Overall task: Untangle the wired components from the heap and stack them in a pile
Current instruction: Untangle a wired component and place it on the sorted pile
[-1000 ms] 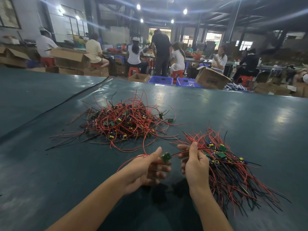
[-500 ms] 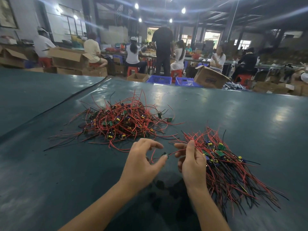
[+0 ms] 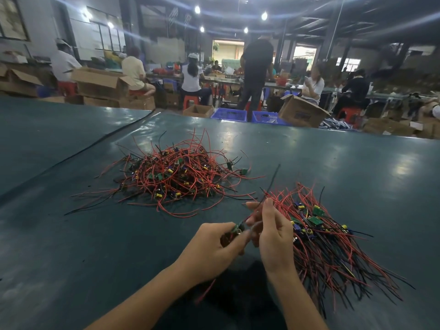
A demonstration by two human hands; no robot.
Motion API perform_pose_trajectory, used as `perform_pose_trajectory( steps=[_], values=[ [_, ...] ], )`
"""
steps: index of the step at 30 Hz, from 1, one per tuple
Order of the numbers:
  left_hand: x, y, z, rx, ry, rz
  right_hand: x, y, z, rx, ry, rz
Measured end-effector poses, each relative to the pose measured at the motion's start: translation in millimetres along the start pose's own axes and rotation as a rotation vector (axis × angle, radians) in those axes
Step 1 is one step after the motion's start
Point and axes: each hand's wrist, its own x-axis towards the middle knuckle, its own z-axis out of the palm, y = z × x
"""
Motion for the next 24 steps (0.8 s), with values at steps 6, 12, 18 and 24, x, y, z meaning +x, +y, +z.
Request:
perform_pose_trajectory(
  steps=[6,12,18,24],
  values=[
    [7.0,5.5,1.1,-0.453,0.078,-0.243,-0.6,1.8,1.8,-0.132,-0.048,-0.012],
    [8.4,9.1,-2.8,-0.521,0.181,-0.297,-2.8,5.5,2.9,-0.223,-0.127,0.039],
    [9.4,8.3,-4.2,-0.532,0.19,-0.293,-3.2,6.4,3.7,-0.309,-0.156,0.028],
    [8.2,3.2,-5.9,-0.477,0.211,-0.262,-4.1,4.8,4.0,-0.294,-0.18,0.062]
  ],
)
